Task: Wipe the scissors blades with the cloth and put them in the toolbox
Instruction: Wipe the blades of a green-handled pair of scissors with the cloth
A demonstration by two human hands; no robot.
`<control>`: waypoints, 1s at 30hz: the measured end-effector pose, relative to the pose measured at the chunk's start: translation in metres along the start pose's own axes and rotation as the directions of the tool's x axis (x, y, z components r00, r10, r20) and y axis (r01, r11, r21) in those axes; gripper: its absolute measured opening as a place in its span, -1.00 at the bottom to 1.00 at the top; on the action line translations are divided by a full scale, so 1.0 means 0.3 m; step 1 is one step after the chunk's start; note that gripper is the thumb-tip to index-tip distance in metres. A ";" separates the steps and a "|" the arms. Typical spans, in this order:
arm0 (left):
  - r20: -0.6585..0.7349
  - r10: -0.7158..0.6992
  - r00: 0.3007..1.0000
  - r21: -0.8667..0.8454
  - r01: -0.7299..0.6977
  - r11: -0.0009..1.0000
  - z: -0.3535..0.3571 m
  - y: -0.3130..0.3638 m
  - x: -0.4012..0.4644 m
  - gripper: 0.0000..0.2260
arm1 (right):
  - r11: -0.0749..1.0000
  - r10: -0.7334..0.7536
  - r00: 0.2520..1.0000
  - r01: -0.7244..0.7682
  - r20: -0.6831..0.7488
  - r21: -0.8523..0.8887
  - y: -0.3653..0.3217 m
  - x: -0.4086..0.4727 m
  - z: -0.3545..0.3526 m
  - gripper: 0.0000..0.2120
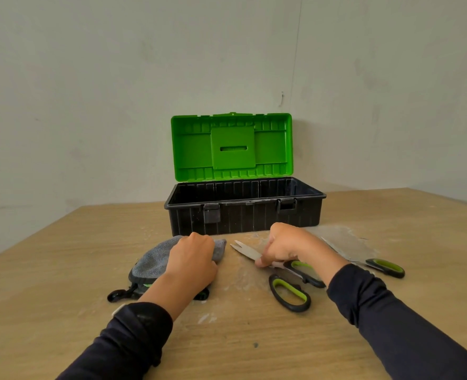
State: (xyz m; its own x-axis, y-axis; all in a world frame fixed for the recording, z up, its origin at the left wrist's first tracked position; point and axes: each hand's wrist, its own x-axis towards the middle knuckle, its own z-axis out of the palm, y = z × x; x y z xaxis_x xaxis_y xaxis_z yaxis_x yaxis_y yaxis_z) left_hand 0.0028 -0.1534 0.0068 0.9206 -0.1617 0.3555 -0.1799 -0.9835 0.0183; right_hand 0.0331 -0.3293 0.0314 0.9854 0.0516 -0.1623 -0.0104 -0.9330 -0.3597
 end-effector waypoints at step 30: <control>-0.203 0.078 0.976 -0.660 -0.196 0.725 -0.040 -0.031 0.009 -0.87 | 0.450 -0.182 0.837 0.538 -0.516 0.713 -0.101 -0.011 0.054 -0.90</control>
State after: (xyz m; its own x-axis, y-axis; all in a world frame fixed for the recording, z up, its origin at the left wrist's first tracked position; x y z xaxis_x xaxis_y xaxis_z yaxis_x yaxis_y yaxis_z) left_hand 0.0029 -0.1439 0.0189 0.8139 -0.2183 0.5384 -0.5395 -0.6279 0.5609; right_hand 0.0276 -0.2954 0.0279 0.9144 0.0295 0.4038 0.4038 -0.1386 -0.9043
